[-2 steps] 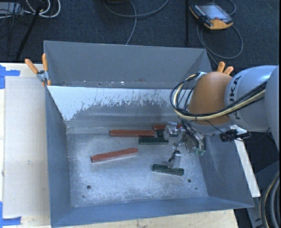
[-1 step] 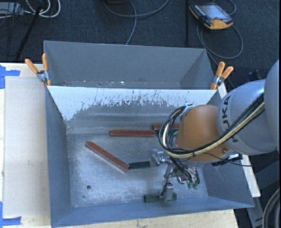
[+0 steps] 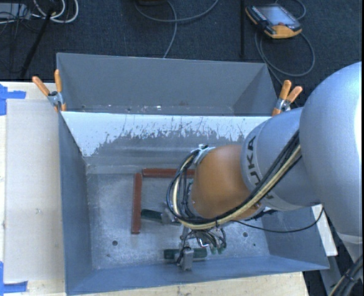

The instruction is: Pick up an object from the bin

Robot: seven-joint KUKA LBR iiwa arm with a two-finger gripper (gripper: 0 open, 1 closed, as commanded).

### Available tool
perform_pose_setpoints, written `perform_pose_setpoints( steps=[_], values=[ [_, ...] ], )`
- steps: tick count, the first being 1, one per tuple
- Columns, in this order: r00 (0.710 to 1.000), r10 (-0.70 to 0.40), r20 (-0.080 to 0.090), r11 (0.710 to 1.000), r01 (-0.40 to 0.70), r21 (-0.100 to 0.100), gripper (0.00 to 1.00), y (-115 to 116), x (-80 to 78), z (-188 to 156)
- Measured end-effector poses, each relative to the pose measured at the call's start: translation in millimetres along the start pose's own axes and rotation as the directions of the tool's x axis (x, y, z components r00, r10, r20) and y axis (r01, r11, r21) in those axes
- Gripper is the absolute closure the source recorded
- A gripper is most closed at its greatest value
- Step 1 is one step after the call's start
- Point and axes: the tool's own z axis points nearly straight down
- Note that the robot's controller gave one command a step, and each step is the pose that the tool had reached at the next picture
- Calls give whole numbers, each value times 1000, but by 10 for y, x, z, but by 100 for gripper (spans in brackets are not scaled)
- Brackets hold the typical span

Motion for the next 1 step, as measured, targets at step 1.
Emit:
perform_pose_setpoints(
  steps=[1],
  values=[
    [926,-377,-13,926,377,-3,0,-276,-433,-540]
  ],
)
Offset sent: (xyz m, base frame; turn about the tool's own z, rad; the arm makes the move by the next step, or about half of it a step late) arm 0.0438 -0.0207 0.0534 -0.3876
